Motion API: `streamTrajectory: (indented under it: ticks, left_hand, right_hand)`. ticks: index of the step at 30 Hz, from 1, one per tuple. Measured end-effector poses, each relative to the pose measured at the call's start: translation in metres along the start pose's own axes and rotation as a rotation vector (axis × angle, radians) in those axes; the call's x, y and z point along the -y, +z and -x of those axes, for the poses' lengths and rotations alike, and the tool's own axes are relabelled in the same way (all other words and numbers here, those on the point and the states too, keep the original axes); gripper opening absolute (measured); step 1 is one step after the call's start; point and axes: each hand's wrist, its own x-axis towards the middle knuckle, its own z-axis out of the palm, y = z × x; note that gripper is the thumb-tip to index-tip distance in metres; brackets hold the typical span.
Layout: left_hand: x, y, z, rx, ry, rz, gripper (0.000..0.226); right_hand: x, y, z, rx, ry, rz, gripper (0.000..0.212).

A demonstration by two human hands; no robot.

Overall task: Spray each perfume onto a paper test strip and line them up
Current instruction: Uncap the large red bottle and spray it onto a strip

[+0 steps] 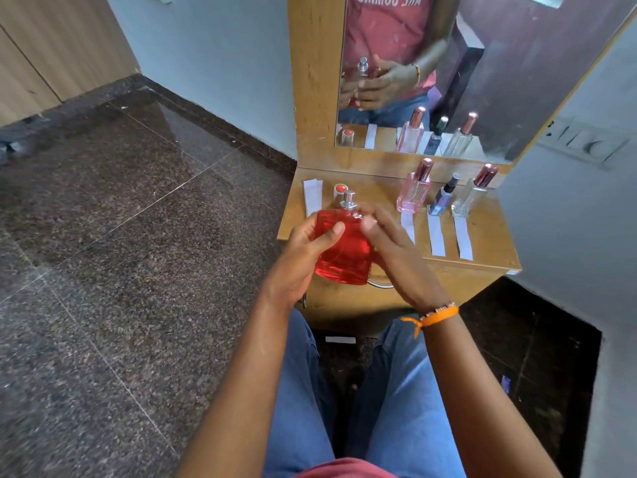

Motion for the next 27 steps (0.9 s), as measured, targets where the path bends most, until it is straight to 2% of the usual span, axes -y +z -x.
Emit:
streamTrajectory:
  ticks: [2,4,6,10,14,18,21,27]
  left_hand:
    - [0.002,0.008,-0.003,0.018,-0.015,0.034,0.034]
    - [0.005,0.015,-0.006,0.058,-0.040,0.030,0.039]
    - [0.006,0.022,-0.011,0.024,-0.043,-0.101,0.043]
    - [0.008,0.025,-0.035,-0.269,0.133,-0.692,0.016]
    - [0.023,0.031,-0.056,-0.254,0.203,-1.253,0.032]
    - [0.036,0.038,-0.067,-0.256,0.180,-1.597,0.042]
    - [0.041,0.042,-0.067,-0.229,0.162,-1.673,0.039]
    - [0.042,0.044,-0.060,-0.263,0.160,-1.565,0.032]
  right_hand:
    - [-0.006,-0.003,0.011,0.027,-0.009,-0.003,0.035]
    - [-0.009,-0.007,0.016,-0.071,-0.015,0.021,0.047]
    - [-0.011,-0.014,0.021,-0.149,-0.016,0.052,0.047]
    - [-0.011,-0.034,0.036,-0.192,0.009,0.024,0.040]
    - [-0.009,-0.047,0.046,-0.267,0.027,-0.065,0.039]
    - [-0.007,-0.054,0.050,-0.292,0.031,-0.081,0.042]
    - [-0.008,-0.056,0.049,-0.308,0.016,-0.113,0.044]
    - [-0.011,-0.056,0.045,-0.328,-0.031,-0.236,0.050]
